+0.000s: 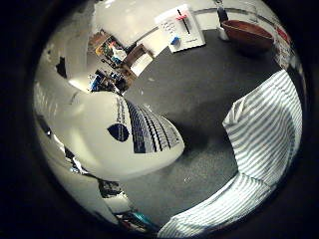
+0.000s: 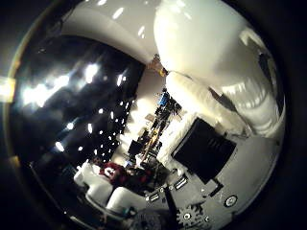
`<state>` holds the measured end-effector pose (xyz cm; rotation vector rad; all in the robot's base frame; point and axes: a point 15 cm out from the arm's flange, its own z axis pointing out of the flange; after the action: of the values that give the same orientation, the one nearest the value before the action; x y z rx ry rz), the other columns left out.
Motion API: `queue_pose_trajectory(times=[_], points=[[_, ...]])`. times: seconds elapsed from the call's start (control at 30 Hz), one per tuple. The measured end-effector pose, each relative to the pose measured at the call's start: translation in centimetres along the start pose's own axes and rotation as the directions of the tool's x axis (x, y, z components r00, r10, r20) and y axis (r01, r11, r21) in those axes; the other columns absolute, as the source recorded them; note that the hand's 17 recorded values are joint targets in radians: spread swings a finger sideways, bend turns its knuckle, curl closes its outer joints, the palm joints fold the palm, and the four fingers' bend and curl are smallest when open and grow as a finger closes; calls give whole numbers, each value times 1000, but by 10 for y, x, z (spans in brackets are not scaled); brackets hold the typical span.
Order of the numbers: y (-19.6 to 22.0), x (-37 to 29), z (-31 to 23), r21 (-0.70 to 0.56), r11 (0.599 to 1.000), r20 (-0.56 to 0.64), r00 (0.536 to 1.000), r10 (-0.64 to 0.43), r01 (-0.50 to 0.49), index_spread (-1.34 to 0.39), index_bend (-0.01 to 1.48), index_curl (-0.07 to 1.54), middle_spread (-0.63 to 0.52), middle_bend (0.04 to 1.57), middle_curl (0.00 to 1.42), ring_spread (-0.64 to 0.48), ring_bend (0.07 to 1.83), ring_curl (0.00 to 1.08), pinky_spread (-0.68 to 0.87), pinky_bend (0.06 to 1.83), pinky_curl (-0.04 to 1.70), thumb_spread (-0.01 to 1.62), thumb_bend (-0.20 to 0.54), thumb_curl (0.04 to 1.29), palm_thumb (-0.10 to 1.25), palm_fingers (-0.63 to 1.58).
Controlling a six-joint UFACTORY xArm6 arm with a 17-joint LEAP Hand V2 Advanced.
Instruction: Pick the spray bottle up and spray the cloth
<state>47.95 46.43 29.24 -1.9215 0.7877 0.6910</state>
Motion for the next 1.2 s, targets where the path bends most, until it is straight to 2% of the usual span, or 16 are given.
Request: queue_pose_trajectory(times=[0.07, 0.13, 0.23, 0.33, 0.6, 0.9, 1.2], points=[[3, 2, -2, -18, 1000, -13, 1000, 0, 0, -337, 263, 699, -127, 774, 615, -129, 1032, 559, -255, 709, 922, 1145, -30, 472, 665, 213], [8, 6, -5, -45, 999, -35, 999, -3, 1, -309, 248, 631, -77, 627, 543, -69, 867, 482, -35, 624, 857, 1120, -30, 434, 634, 52], [13, 15, -14, -78, 997, -78, 997, -8, 2, -279, 231, 562, -8, 492, 469, 14, 693, 399, 195, 551, 760, 1087, -30, 398, 613, -8], [9, 13, -22, -71, 997, -84, 996, -15, 9, -266, 197, 499, 52, 388, 412, 81, 570, 336, 336, 469, 647, 1069, -26, 367, 600, 17], [-1, 8, -62, -61, 997, -135, 989, -60, 52, -252, 167, 387, 86, 259, 357, 128, 435, 276, 391, 378, 484, 1054, -24, 327, 593, 101], [-3, 7, -131, -30, 997, -222, 971, -83, 78, -241, 170, 339, 92, 200, 346, 131, 366, 254, 385, 346, 402, 1048, -24, 318, 600, 157], [40, 8, -182, -28, 999, -290, 955, -52, 46, -240, 179, 334, 88, 182, 327, 133, 338, 251, 381, 332, 358, 1060, -22, 317, 617, 194]])
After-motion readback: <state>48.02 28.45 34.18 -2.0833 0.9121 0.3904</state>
